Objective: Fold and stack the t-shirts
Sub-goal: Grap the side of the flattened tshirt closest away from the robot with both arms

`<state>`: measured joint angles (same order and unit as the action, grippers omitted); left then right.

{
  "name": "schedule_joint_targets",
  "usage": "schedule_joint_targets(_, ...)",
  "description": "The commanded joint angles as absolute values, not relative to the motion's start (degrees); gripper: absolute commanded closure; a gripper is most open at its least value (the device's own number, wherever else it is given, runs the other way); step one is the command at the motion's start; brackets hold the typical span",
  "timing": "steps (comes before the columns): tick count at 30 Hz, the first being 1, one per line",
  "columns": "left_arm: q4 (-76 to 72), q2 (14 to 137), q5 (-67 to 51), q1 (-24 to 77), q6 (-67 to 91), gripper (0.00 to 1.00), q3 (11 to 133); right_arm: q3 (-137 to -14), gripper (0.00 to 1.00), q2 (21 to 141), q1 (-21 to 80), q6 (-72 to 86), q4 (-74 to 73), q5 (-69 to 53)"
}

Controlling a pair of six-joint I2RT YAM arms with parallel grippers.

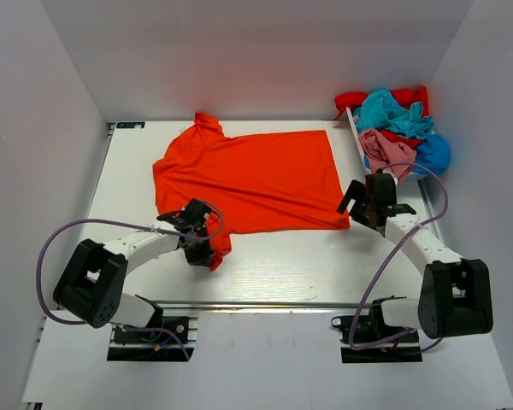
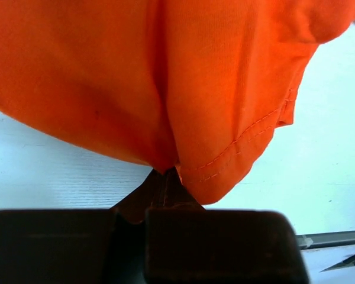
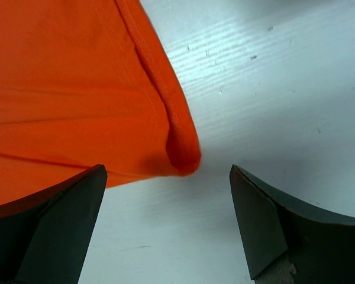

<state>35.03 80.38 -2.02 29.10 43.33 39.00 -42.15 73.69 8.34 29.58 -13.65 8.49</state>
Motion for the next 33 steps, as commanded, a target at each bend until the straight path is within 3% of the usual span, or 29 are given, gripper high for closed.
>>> schedule_joint_targets(1,43.8,80.7,3.2,29.9,42.7,1.0,37.0,-40.4,0.11,73.3,8.3,29.4,-14.9,6.7)
schedule_joint_targets(8,51.8,70.8,-8.3,30.9,43.1,1.0,32.3,-39.8,0.12,71.3,8.3,28.1,-21.9,6.1)
schedule_joint_targets(16,60.3,69.3,-4.8,31.5,44.7,1.0,34.5,-36.3,0.15,68.5,8.3,28.0,-25.2,5.9)
schedule_joint_targets(20,62.3,71.6,-1.7,31.5,44.7,1.0,37.1,-35.8,0.28,70.6,8.3,28.3,-22.1,4.3)
schedule_joint_targets(29,59.2,68.3,-4.9,31.5,44.7,1.0,36.0,-34.2,0.31,77.2,8.5,29.4,-13.6,0.6)
schedule_joint_targets(33,58.6,68.3,-6.0,31.5,44.2,1.0,36.0,-34.2,0.39,79.4,8.5,30.1,-10.4,-1.8)
